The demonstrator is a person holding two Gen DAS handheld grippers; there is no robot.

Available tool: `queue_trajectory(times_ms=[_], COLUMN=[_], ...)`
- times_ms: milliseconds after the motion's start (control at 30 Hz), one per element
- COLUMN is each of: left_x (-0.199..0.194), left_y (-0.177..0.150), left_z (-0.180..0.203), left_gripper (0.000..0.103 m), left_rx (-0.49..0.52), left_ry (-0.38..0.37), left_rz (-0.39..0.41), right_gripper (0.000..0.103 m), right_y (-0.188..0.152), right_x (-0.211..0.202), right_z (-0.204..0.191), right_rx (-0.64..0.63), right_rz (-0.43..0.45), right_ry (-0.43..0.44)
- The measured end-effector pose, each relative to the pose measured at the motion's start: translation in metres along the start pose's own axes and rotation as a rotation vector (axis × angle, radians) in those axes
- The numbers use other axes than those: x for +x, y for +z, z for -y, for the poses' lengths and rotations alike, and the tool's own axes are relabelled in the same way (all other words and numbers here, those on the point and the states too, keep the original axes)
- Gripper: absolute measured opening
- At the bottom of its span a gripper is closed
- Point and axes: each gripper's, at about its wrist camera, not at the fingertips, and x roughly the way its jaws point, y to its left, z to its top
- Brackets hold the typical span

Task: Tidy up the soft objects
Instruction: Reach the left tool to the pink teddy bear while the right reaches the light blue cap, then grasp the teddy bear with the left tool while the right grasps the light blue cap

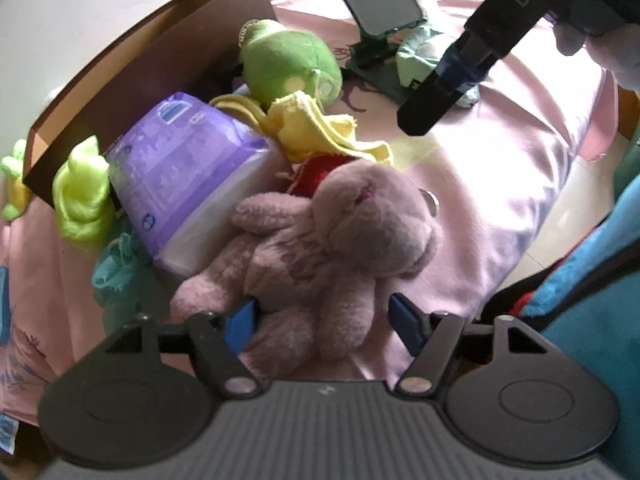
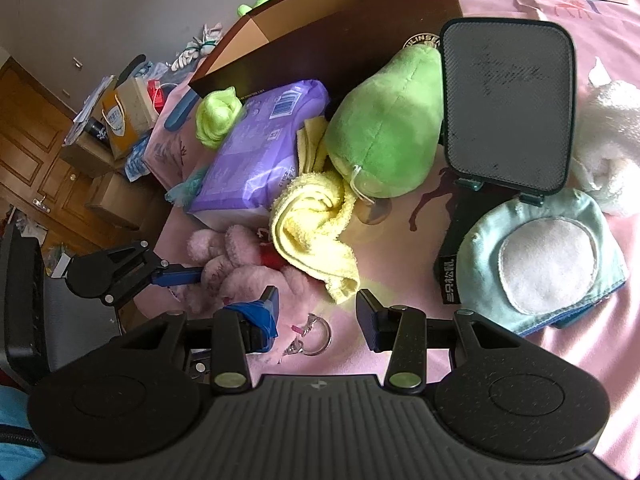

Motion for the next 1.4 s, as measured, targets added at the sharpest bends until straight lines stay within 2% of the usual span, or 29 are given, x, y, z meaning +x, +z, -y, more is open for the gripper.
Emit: queue_trajectory(times_ms=[100,167,333,467,633,767,867,933,1067,1133,1267,1367,1400], left_x=[-0.001,-0.001,-0.006,-0.015,-0.035,-0.046,-0.055,-0.058,-0.054,-0.047,-0.047,-0.041,-0.039], left_y=[-0.002,-0.001,0.0,0.0,-0.003,-0.002,0.0,0.004,0.006,0.004,0.001,-0.003,-0.005], left_z=[-0.003,-0.007,-0.022,-0.031,-0.051,-0.064,-0.071,-0.074,-0.074,-0.074,-0.07,-0.067,-0.066], left_gripper=[0.071,0.05,0.048,0.047,0.046,0.044,0.04,0.032,0.024,0.024,0.028,0.041,0.05], left_rx=[-0.048,-0.081,-0.175,-0.252,-0.36,-0.427,-0.457,-0.465,-0.456,-0.46,-0.436,-0.425,-0.426], left_ry=[0.006,0.002,-0.039,-0.079,-0.138,-0.189,-0.222,-0.226,-0.195,-0.186,-0.148,-0.111,-0.11], left_rz=[0.01,0.017,0.025,0.039,0.067,0.097,0.122,0.133,0.126,0.107,0.134,0.137,0.139], right_gripper=[0.026,0.026,0.026,0.026,0.026,0.026,0.026,0.026,0.028,0.029,0.029,0.029,0.029], right_y=[-0.001,-0.002,-0.003,-0.007,-0.008,-0.008,-0.012,-0.016,-0.021,-0.02,-0.019,-0.015,-0.014], right_x=[0.0,-0.002,-0.014,-0.035,-0.068,-0.079,-0.074,-0.066,-0.061,-0.057,-0.055,-0.047,-0.043], right_z=[-0.002,0.0,0.011,0.031,0.062,0.094,0.116,0.128,0.133,0.13,0.114,0.099,0.094], right_rx=[0.0,0.001,0.026,0.102,0.202,0.335,0.43,0.473,0.502,0.511,0.471,0.392,0.356], right_rz=[-0.008,-0.008,0.016,0.05,0.139,0.203,0.231,0.232,0.263,0.26,0.257,0.235,0.231], right_ry=[0.004,0.004,-0.028,-0.081,-0.189,-0.321,-0.335,-0.332,-0.293,-0.235,-0.173,-0.193,-0.22])
